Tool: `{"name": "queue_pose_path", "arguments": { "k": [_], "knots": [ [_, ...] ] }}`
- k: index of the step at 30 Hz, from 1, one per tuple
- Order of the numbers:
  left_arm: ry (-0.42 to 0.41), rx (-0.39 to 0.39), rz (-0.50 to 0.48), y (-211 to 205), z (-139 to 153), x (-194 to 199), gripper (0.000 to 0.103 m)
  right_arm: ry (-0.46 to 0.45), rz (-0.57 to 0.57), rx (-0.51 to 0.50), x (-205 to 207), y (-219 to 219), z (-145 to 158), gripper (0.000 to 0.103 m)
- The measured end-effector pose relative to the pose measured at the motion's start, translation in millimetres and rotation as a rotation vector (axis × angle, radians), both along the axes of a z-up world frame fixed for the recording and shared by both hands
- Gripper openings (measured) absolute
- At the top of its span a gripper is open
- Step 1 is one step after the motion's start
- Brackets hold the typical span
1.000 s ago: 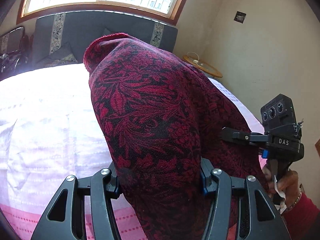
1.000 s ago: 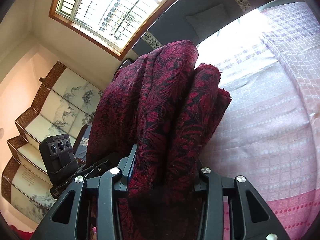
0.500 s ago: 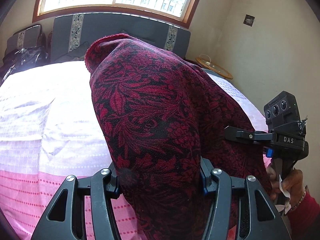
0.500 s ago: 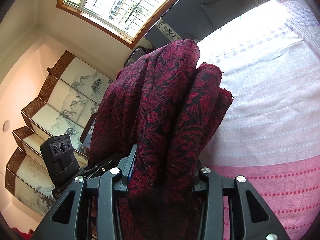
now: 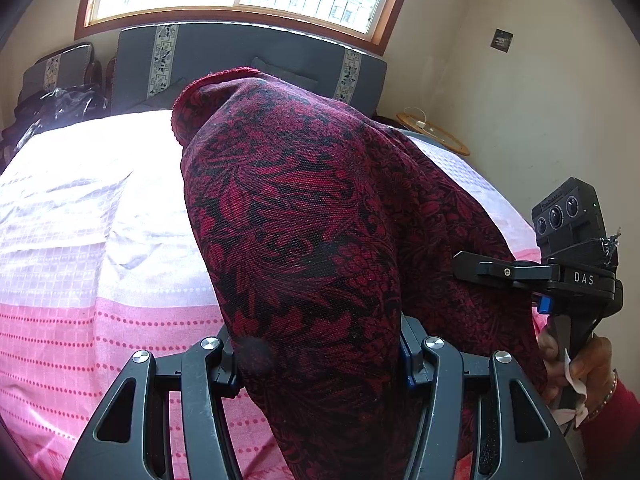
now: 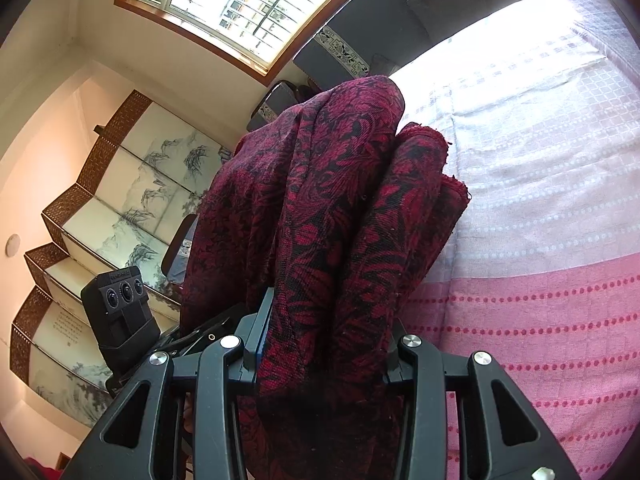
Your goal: Fold small clothes
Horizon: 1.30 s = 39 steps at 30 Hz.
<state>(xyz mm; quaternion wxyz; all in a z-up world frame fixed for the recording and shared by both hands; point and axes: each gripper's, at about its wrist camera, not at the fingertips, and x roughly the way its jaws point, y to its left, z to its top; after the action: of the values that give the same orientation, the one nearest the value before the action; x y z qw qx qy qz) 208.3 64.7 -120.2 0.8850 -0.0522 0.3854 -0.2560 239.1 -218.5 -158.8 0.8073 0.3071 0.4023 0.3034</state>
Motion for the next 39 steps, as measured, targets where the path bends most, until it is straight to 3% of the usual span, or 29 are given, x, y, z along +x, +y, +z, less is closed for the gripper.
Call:
{"name": "queue_pose_path", "arguments": {
  "k": [31, 39],
  "knots": [
    [0.039, -0.024, 0.023, 10, -20, -5, 0.056, 0.031, 0.04, -0.018, 12, 1, -10, 0.037],
    [0.012, 0.003, 0.025, 6, -25, -14, 0.058, 0.035, 0.036, -0.024, 13, 2, -16, 0.037]
  ]
}}
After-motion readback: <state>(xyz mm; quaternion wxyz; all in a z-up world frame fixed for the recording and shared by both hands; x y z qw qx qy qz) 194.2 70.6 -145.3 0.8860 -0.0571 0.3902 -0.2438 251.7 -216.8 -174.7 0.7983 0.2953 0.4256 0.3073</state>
